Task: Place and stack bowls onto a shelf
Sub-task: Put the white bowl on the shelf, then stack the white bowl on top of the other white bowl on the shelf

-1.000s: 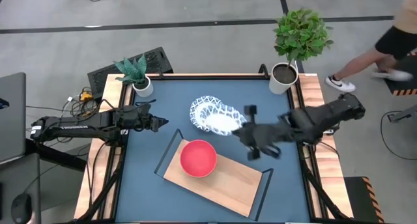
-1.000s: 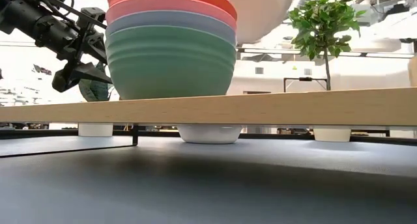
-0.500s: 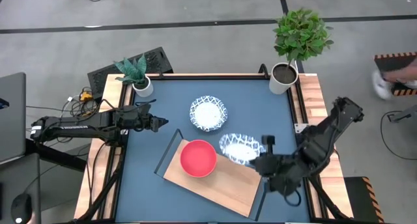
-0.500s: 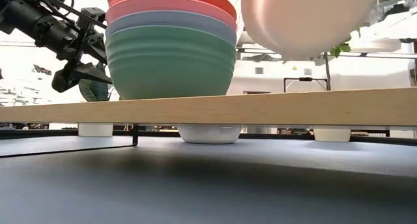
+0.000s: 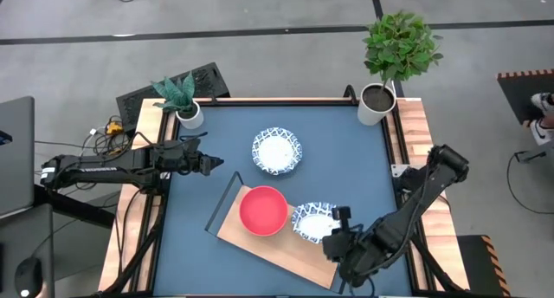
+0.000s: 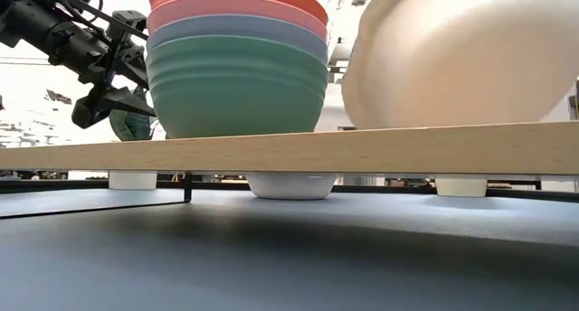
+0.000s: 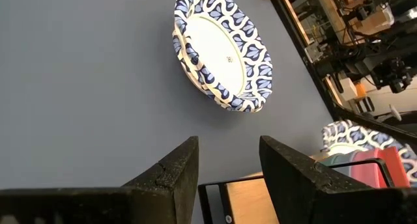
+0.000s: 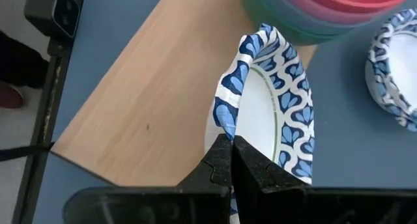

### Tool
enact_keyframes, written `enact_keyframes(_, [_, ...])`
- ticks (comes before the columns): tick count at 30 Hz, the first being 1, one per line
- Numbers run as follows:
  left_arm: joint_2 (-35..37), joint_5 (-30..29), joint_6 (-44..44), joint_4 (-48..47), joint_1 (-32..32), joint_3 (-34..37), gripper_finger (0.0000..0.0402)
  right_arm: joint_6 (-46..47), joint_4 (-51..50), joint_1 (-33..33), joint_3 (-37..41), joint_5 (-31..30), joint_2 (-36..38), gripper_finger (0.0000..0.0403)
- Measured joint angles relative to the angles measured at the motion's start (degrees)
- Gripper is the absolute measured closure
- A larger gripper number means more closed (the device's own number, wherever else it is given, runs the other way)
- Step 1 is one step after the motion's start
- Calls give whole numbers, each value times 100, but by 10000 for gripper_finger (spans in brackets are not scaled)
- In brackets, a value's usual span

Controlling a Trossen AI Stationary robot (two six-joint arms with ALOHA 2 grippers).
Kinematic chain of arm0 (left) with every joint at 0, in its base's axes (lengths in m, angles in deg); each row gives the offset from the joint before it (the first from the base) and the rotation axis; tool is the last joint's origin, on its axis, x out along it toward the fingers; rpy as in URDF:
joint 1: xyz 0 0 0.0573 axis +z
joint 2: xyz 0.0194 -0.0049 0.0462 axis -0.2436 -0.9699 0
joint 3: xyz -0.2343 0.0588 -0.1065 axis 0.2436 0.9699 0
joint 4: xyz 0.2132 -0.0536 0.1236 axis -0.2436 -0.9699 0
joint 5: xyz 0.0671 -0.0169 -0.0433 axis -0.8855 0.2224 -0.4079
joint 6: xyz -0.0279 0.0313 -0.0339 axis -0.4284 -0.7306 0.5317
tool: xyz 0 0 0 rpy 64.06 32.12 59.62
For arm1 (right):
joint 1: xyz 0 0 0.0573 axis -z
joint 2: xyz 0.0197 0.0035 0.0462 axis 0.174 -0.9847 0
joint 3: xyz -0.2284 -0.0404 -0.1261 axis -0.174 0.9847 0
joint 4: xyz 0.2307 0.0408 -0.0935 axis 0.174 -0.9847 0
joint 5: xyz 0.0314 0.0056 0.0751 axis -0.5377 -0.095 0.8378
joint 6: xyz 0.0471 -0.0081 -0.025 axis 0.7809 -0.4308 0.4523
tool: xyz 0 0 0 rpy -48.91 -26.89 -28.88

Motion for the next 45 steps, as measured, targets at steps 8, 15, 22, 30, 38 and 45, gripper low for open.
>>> enact_keyframes(8, [0,0,0,-2,1,0,255,-235,517,-13,0,20,-532,382])
enact_keyframes(15, [2,15,99,3,1,0,255,-102,1092,-210,-11,260,-802,382])
enact_keyframes(22, [1,104,113,9,0,0,255,-129,1236,-263,-9,309,-825,378])
enact_keyframes(30, [0,175,51,11,0,0,255,-143,1232,-216,-9,339,-825,330])
enact_keyframes(38, [2,173,48,11,0,0,255,-191,999,-100,-158,545,-779,269])
enact_keyframes(45, [2,182,55,18,0,0,255,-587,191,9,-1244,732,-773,229])
